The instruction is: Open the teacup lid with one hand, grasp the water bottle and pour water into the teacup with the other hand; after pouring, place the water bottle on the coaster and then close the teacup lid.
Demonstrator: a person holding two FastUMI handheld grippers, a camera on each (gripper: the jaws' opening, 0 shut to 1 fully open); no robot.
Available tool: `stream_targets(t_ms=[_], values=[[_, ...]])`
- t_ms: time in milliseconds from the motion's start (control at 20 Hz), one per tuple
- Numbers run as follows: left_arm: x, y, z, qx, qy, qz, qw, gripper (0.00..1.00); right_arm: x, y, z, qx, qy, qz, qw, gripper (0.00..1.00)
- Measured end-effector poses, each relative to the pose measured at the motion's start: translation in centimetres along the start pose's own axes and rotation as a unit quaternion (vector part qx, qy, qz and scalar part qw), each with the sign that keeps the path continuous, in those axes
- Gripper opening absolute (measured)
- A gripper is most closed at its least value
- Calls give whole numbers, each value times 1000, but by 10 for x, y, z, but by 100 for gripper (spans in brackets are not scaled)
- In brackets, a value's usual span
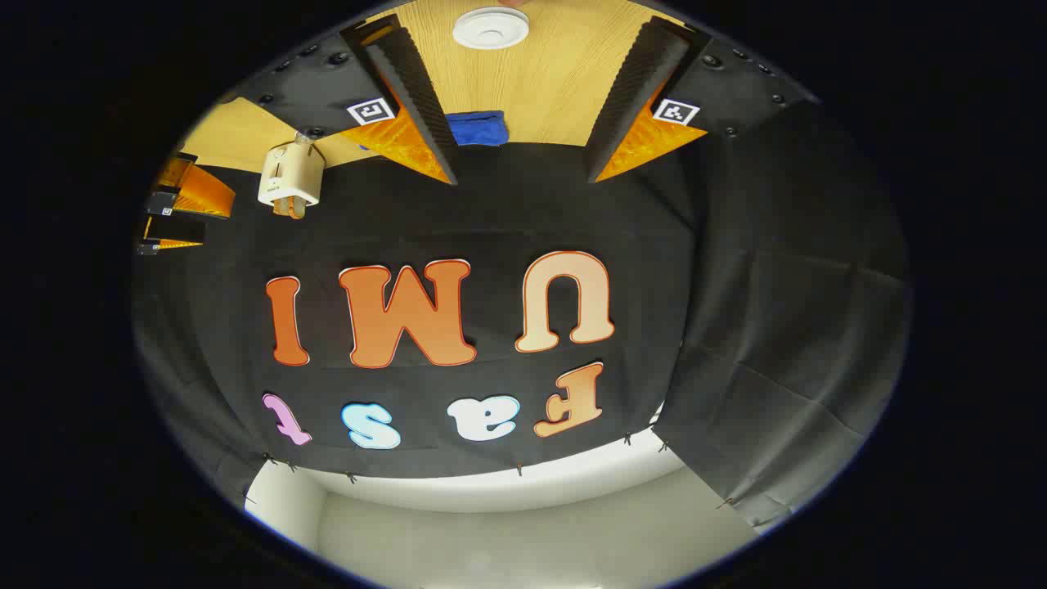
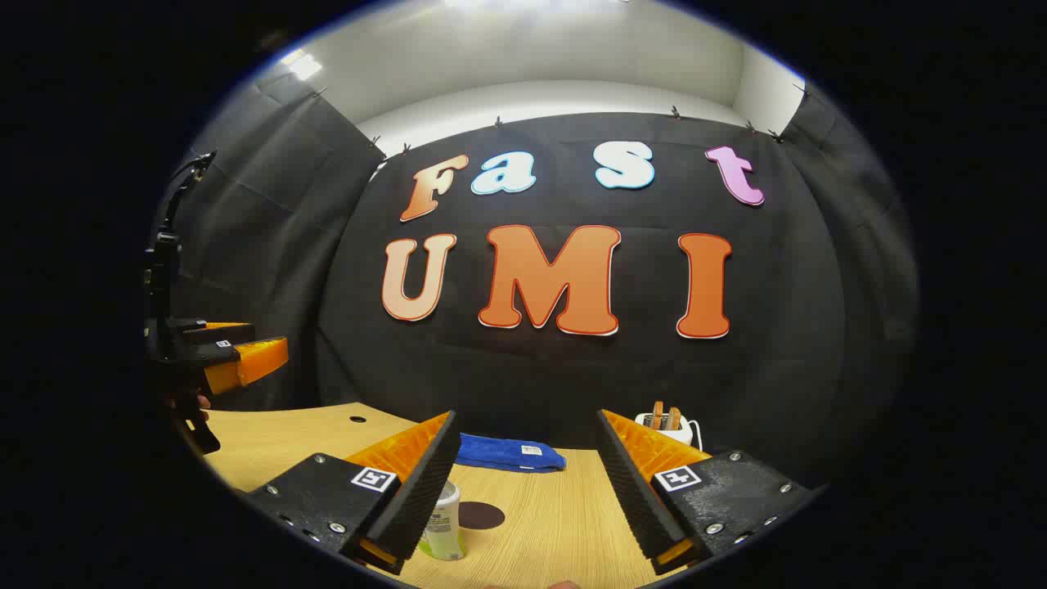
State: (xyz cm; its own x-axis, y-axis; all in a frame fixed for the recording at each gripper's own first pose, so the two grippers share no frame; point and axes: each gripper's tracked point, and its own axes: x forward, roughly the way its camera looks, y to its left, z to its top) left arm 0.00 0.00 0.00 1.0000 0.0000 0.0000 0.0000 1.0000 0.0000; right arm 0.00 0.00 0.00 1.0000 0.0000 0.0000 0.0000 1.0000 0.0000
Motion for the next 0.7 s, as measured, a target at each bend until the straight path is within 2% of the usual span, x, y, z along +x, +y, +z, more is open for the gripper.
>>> stream_targets(t_ms=[700], values=[[-1, -11, -11, -8, 14, -20, 1000, 99, 2, 12, -7, 0, 10, 19, 1000, 99]])
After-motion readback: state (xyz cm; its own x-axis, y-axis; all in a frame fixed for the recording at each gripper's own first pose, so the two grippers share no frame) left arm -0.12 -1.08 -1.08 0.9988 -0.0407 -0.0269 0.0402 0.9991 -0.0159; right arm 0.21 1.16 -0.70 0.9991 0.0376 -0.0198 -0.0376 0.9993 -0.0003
